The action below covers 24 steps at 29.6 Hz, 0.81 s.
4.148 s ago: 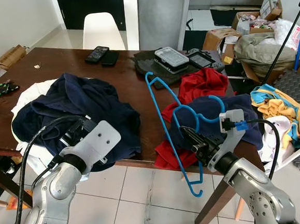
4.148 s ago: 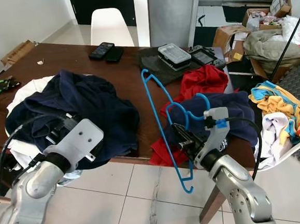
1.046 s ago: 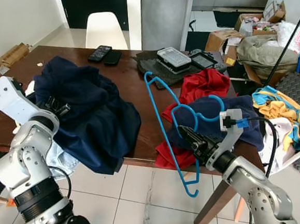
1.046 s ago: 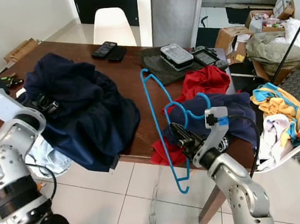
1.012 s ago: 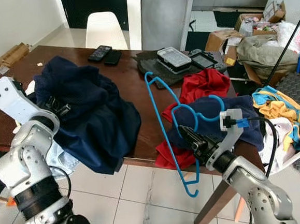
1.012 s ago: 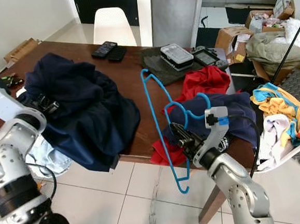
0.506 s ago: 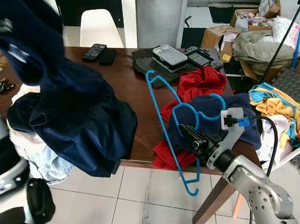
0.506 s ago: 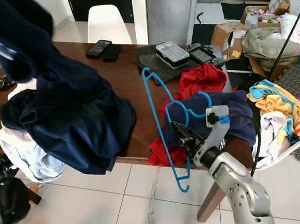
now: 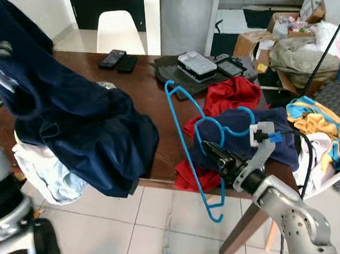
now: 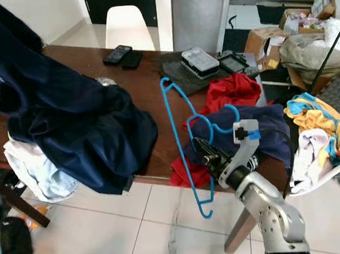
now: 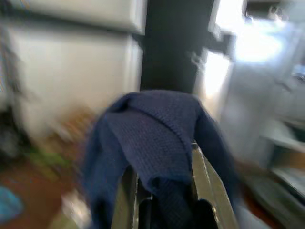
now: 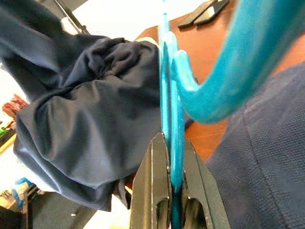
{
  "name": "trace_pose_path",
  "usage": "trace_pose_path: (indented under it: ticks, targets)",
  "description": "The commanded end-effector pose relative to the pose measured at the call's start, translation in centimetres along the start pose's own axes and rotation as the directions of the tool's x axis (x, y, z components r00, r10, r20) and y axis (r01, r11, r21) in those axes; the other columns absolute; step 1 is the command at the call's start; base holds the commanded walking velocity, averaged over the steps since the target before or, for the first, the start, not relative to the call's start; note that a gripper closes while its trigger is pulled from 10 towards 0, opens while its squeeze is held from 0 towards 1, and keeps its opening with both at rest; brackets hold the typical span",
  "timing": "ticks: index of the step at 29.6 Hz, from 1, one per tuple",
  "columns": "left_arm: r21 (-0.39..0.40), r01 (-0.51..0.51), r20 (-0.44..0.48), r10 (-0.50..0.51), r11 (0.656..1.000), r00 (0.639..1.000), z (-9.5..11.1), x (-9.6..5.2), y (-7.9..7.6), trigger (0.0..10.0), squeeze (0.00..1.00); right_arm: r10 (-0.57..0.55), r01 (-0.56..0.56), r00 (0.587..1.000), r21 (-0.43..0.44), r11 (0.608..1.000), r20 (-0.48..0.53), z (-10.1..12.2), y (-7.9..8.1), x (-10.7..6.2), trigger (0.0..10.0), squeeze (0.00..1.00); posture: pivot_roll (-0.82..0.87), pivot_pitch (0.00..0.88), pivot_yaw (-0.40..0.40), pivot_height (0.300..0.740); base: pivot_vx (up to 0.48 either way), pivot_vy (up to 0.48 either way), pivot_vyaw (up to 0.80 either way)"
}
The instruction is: Hang hanger
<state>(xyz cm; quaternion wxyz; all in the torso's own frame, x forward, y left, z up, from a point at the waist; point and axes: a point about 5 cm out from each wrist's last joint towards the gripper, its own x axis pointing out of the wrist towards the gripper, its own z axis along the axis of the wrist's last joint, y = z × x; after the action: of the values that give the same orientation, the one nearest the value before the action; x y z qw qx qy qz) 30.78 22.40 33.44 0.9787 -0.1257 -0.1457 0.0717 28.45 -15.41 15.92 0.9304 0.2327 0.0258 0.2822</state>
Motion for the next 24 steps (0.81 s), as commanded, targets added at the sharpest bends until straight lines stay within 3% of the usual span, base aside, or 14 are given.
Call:
trace_pose_path:
  ticks: [1,2,3,5,7,12,13,15,17,20,21,22,23,24]
  targets:
    - [-0.187,0.125,-0.189,-0.160,0.974,0.969,-3.0,-0.4,-2.1,10.0,0.00,-0.006,0.006,1.000,0.015,1.000,-0.010,-0.2,-0.3,-0.3,10.0,0.00,0.08,0.122,-0.037,0.740,0.000,0.000,0.00]
    - [-0.187,0.125,-0.189,-0.160,0.974,0.969,-3.0,-0.4,-2.1,10.0,0.00,-0.006,0.006,1.000,0.015,1.000,-0.010,-0.2,-0.3,-0.3,10.0,0.00,0.08,0.122,-0.037,0.740,0.000,0.000,0.00]
    - [-0.289,0.166,-0.250,-0.242,0.943,0.938,-4.2,-0.6,-3.2,10.0,0.00,-0.006,0.006,1.000,0.016,1.000,-0.010,-0.1,-0.3,-0.3,10.0,0.00,0.08,0.123,-0.035,0.740,0.000,0.000,0.00]
    - [-0.289,0.166,-0.250,-0.242,0.943,0.938,-4.2,-0.6,-3.2,10.0,0.00,-0.006,0.006,1.000,0.016,1.000,-0.010,-0.1,-0.3,-0.3,10.0,0.00,0.08,0.123,-0.035,0.740,0.000,0.000,0.00]
    - [-0.421,0.183,-0.276,-0.318,0.888,0.907,-4.5,-0.1,-3.8,10.0,0.00,-0.007,0.007,1.000,0.019,1.000,-0.009,-0.1,-0.3,-0.3,10.0,0.00,0.07,0.124,-0.036,0.740,0.000,0.000,0.00]
    - [-0.474,0.177,-0.206,-0.304,0.862,0.930,-2.7,1.5,-2.5,10.0,0.00,-0.008,0.008,1.000,0.021,1.000,-0.009,-0.1,-0.3,-0.4,10.0,0.00,0.07,0.125,-0.040,0.740,0.000,0.000,0.00]
    - [-0.474,0.177,-0.206,-0.304,0.862,0.930,-2.7,1.5,-2.5,10.0,0.00,-0.008,0.008,1.000,0.021,1.000,-0.009,-0.1,-0.3,-0.4,10.0,0.00,0.07,0.125,-0.040,0.740,0.000,0.000,0.00]
    - [-0.418,0.161,-0.180,-0.255,0.894,0.950,-1.9,2.7,-0.3,10.0,0.00,-0.006,0.007,1.000,0.024,1.000,-0.012,-0.1,-0.3,-0.5,10.0,0.00,0.06,0.124,-0.038,0.740,0.000,0.000,0.00]
    - [-0.351,0.062,-0.267,-0.164,0.934,0.950,-3.9,2.6,2.1,10.0,0.00,-0.006,0.007,1.000,0.022,1.000,-0.014,-0.1,-0.3,-0.5,10.0,0.00,0.06,0.124,-0.035,0.740,0.000,0.000,0.00]
    - [-0.326,0.014,-0.320,-0.124,0.945,0.939,-5.0,2.2,2.8,10.0,0.00,-0.007,0.007,1.000,0.022,1.000,-0.014,-0.1,-0.3,-0.5,10.0,0.00,0.05,0.122,-0.036,0.740,0.000,0.000,0.00]
    - [-0.312,-0.036,-0.375,-0.088,0.949,0.923,-6.5,1.8,3.6,10.0,0.00,-0.007,0.007,1.000,0.021,1.000,-0.015,-0.2,-0.3,-0.6,10.0,0.00,0.05,0.121,-0.036,0.740,0.000,0.000,0.00]
    - [-0.292,-0.071,-0.415,-0.059,0.954,0.908,-7.5,1.5,4.0,10.0,0.14,-0.007,0.007,1.000,0.021,1.000,-0.016,-0.2,-0.3,-0.6,10.0,0.00,0.05,0.121,-0.036,0.740,0.000,0.000,0.00]
    - [-0.279,-0.094,-0.427,-0.036,0.956,0.904,-8.1,1.3,4.3,10.0,0.97,-0.007,0.007,1.000,0.021,1.000,-0.017,-0.2,-0.2,-0.6,10.0,0.00,0.05,0.120,-0.036,0.740,0.000,0.000,0.00]
    - [-0.279,-0.094,-0.427,-0.036,0.956,0.904,-8.1,1.3,4.3,10.0,0.97,-0.007,0.007,1.000,0.021,1.000,-0.017,-0.2,-0.2,-0.6,10.0,0.00,0.05,0.120,-0.036,0.740,0.000,0.000,0.00]
